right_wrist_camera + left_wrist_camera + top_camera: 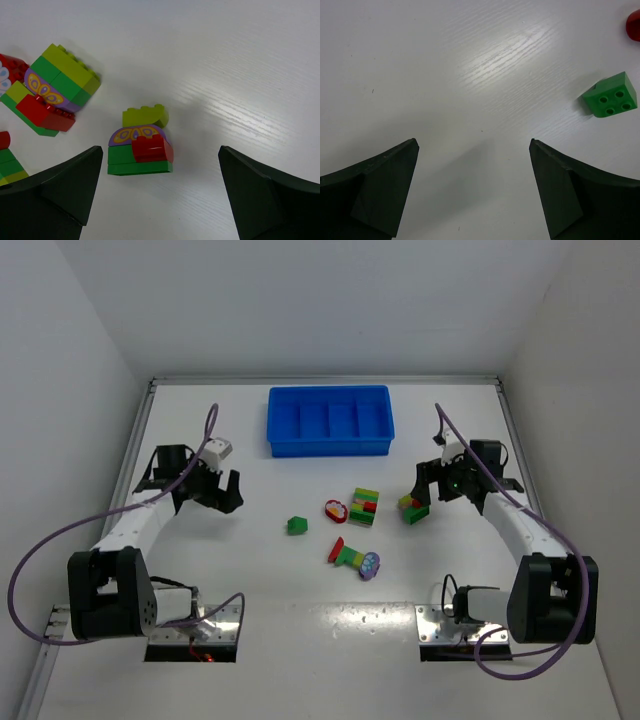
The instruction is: Sort the legos into containers by color
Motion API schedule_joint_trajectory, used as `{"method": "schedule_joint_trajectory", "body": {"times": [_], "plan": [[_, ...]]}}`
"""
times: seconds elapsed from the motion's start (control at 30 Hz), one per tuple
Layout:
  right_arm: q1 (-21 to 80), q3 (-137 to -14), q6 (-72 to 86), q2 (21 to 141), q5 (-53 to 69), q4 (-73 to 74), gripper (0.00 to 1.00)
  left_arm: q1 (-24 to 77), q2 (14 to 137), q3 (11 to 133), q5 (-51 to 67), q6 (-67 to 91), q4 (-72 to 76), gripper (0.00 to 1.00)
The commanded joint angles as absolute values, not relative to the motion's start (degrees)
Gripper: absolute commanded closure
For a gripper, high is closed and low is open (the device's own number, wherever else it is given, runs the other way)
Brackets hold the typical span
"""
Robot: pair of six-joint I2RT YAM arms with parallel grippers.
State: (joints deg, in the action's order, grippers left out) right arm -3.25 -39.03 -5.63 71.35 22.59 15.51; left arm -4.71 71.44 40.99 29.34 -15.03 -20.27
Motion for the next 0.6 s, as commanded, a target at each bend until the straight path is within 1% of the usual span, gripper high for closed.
{"method": "schedule_joint_trajectory", "body": {"times": [0.0,0.2,0.27,0.43,0.5,0.57], "plan": [[-3.43,-41.13,-5.89,71.63,23.55,14.33,0.0,-4.04,71.54,40.96,30.32,-16.96,-19.51,0.0],[-3.43,-40.0,-5.89,70.49,25.66,13.71,0.0,-2.03,68.91,42.01,30.85,-21.35,-23.28,0.0],[-3.43,-39.38,-5.89,69.97,27.59,13.18,0.0,-0.36,68.38,42.01,28.22,-21.97,-23.82,0.0],[-3.43,-38.24,-7.29,68.91,30.32,13.18,0.0,5.09,63.73,39.73,25.06,-30.92,-28.47,0.0],[-3.43,-38.23,-7.82,68.38,31.11,13.18,0.0,7.81,63.11,39.2,25.05,-38.21,-33.56,0.0],[-3.43,-39.1,-7.82,70.12,31.11,13.79,0.0,9.31,63.11,37.89,25.66,-41.12,-35.5,0.02]]}}
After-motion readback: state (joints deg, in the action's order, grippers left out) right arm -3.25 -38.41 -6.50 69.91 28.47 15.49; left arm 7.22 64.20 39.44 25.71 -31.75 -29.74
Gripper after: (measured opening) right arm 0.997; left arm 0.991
